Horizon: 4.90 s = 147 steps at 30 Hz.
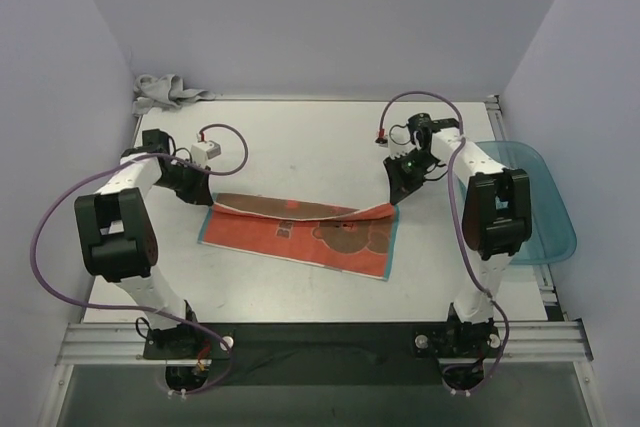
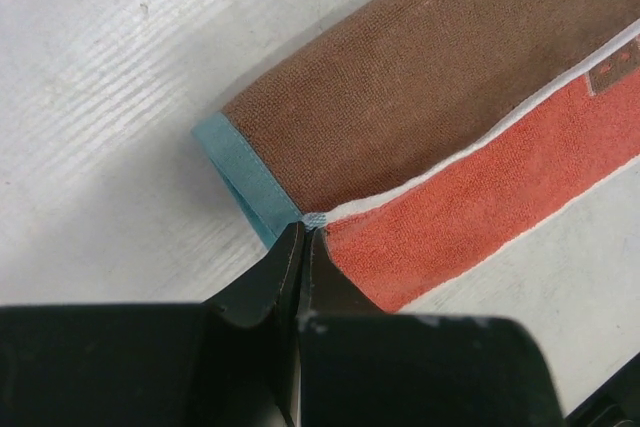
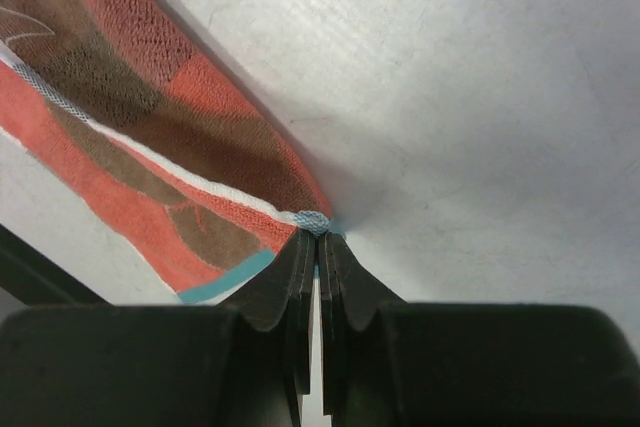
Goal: Roll the towels
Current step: Fold the towel
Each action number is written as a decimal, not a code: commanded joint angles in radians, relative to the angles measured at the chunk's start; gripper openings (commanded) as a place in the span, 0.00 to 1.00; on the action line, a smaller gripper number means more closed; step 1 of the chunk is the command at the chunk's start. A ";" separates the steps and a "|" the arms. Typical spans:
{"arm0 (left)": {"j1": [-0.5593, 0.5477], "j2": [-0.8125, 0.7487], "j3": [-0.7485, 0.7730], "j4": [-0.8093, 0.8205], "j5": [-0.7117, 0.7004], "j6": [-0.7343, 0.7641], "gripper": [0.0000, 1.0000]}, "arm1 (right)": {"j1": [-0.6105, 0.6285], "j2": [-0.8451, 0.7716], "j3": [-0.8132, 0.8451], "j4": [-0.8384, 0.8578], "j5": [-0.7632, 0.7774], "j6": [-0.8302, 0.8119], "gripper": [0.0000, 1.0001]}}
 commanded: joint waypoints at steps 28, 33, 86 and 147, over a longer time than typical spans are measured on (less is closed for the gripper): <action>0.001 -0.009 0.016 -0.047 -0.029 -0.052 0.00 | 0.027 -0.086 -0.032 -0.009 0.061 -0.116 0.00; 0.000 0.050 -0.022 -0.010 -0.065 -0.063 0.00 | 0.065 -0.013 -0.073 0.031 0.110 -0.102 0.00; -0.028 -0.059 -0.169 -0.137 -0.069 0.026 0.20 | 0.049 -0.058 -0.097 -0.009 0.115 -0.082 0.00; -0.008 0.119 0.001 0.090 -0.146 -0.417 0.05 | 0.020 0.273 0.203 -0.078 0.209 0.228 0.05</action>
